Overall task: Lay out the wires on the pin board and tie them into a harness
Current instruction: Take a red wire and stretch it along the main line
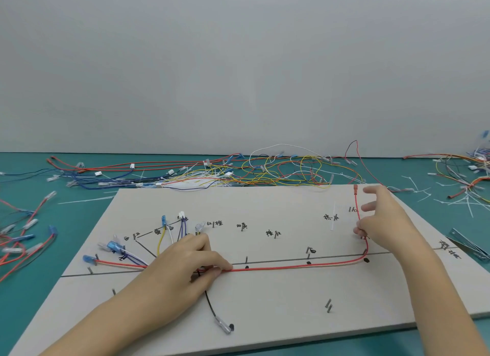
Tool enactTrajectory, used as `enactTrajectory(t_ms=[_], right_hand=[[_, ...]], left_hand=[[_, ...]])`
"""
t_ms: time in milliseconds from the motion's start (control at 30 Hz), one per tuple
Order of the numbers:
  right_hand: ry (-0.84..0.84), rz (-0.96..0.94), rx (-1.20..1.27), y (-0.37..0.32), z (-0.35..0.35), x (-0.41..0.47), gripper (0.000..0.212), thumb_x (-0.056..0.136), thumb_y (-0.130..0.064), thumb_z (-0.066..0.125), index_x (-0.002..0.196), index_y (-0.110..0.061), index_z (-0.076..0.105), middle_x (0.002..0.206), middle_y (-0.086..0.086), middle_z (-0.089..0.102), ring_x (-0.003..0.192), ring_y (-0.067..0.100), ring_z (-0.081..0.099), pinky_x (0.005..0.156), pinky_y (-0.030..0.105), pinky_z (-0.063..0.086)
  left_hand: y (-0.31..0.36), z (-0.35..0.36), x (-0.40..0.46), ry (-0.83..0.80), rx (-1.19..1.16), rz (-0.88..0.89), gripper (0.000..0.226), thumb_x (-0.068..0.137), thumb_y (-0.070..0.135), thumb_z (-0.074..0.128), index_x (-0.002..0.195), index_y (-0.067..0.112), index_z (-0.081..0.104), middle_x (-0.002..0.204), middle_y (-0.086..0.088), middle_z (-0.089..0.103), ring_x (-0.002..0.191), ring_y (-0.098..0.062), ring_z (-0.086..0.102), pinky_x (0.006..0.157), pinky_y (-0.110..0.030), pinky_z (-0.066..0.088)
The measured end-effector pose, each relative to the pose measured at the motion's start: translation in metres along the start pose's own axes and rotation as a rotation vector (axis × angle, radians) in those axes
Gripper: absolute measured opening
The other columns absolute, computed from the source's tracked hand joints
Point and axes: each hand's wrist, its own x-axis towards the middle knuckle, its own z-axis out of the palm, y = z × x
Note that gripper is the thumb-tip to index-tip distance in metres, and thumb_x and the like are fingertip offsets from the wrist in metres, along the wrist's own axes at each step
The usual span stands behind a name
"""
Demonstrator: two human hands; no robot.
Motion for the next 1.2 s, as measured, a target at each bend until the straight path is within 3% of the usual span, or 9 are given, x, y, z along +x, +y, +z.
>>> enactTrajectory(t_ms=[67, 167, 300, 500, 667, 767, 867, 1033, 1200], right_hand=[[0.003, 0.029, 0.021, 0.002, 0.002, 0.004, 0.056, 0.085, 0.014, 0.050, 0.134, -0.011, 0.046, 0.103, 0.013, 0.061, 0.075, 0.033, 0.067, 0.078, 0.043, 0.055], [0.015, 0.050, -0.016, 0.001, 0.008, 0.011, 0.031, 0.085, 0.010, 0.049, 0.108, -0.002, 0.066, 0.086, 0.019, 0.067, 0.068, 0.034, 0.067, 0.080, 0.047, 0.057], [0.097, -0.033, -0.155, 0.000, 0.011, 0.015, 0.022, 0.084, 0.001, 0.056, 0.086, -0.011, 0.074, 0.079, 0.011, 0.068, 0.067, 0.031, 0.062, 0.061, 0.028, 0.046], [0.081, 0.014, -0.194, 0.004, 0.013, 0.021, 0.020, 0.086, -0.002, 0.059, 0.091, -0.011, 0.075, 0.094, 0.013, 0.070, 0.089, 0.034, 0.060, 0.073, 0.029, 0.043], [0.039, 0.014, -0.124, 0.010, 0.007, 0.020, 0.015, 0.084, -0.003, 0.063, 0.085, -0.014, 0.074, 0.078, 0.006, 0.067, 0.068, 0.023, 0.060, 0.064, 0.028, 0.041], [0.008, -0.017, -0.006, 0.010, -0.002, 0.015, 0.015, 0.085, -0.005, 0.065, 0.076, -0.015, 0.071, 0.076, 0.006, 0.068, 0.073, 0.026, 0.063, 0.062, 0.029, 0.045], [-0.006, -0.014, 0.055, 0.010, -0.013, 0.010, 0.019, 0.084, -0.003, 0.063, 0.072, -0.016, 0.070, 0.071, 0.002, 0.066, 0.067, 0.020, 0.061, 0.057, 0.027, 0.039], [-0.005, -0.002, -0.035, 0.011, -0.022, 0.005, 0.018, 0.085, -0.004, 0.062, 0.075, -0.016, 0.070, 0.082, 0.009, 0.065, 0.074, 0.025, 0.055, 0.067, 0.032, 0.040], [0.054, 0.007, -0.047, 0.013, -0.027, 0.005, 0.023, 0.086, -0.004, 0.056, 0.073, -0.019, 0.067, 0.077, 0.009, 0.059, 0.073, 0.030, 0.054, 0.068, 0.034, 0.042]], left_hand=[[0.000, 0.000, 0.000, 0.004, -0.002, 0.004, 0.021, 0.094, 0.028, 0.059, 0.104, 0.044, 0.069, 0.085, 0.016, 0.048, 0.090, -0.002, 0.048, 0.080, -0.026, 0.044], [0.000, 0.000, 0.000, 0.005, -0.002, 0.004, 0.020, 0.095, 0.029, 0.059, 0.104, 0.044, 0.069, 0.084, 0.016, 0.048, 0.090, -0.002, 0.048, 0.080, -0.026, 0.044], [-0.001, 0.000, 0.000, 0.003, -0.005, 0.000, 0.021, 0.095, 0.029, 0.059, 0.104, 0.045, 0.069, 0.084, 0.016, 0.047, 0.090, -0.003, 0.048, 0.080, -0.026, 0.044], [-0.001, 0.001, 0.001, 0.005, -0.002, 0.003, 0.022, 0.094, 0.029, 0.060, 0.104, 0.046, 0.069, 0.084, 0.016, 0.048, 0.090, -0.002, 0.049, 0.079, -0.025, 0.044], [-0.002, 0.001, 0.001, 0.005, -0.009, 0.012, 0.022, 0.094, 0.029, 0.060, 0.104, 0.046, 0.069, 0.083, 0.016, 0.047, 0.088, -0.002, 0.049, 0.077, -0.024, 0.044], [-0.003, 0.001, 0.001, 0.006, -0.016, 0.009, 0.022, 0.094, 0.029, 0.060, 0.105, 0.047, 0.069, 0.083, 0.016, 0.047, 0.088, -0.003, 0.048, 0.077, -0.024, 0.043], [-0.003, 0.001, 0.001, 0.010, -0.020, 0.014, 0.023, 0.094, 0.029, 0.060, 0.105, 0.048, 0.069, 0.082, 0.016, 0.047, 0.087, -0.003, 0.049, 0.076, -0.023, 0.043], [-0.003, 0.001, 0.001, 0.014, -0.027, 0.014, 0.023, 0.094, 0.029, 0.061, 0.104, 0.048, 0.069, 0.081, 0.016, 0.046, 0.087, -0.003, 0.049, 0.076, -0.023, 0.042], [-0.003, 0.002, 0.001, 0.015, -0.022, 0.009, 0.023, 0.094, 0.028, 0.061, 0.104, 0.047, 0.070, 0.081, 0.016, 0.046, 0.086, -0.003, 0.048, 0.075, -0.021, 0.042]])
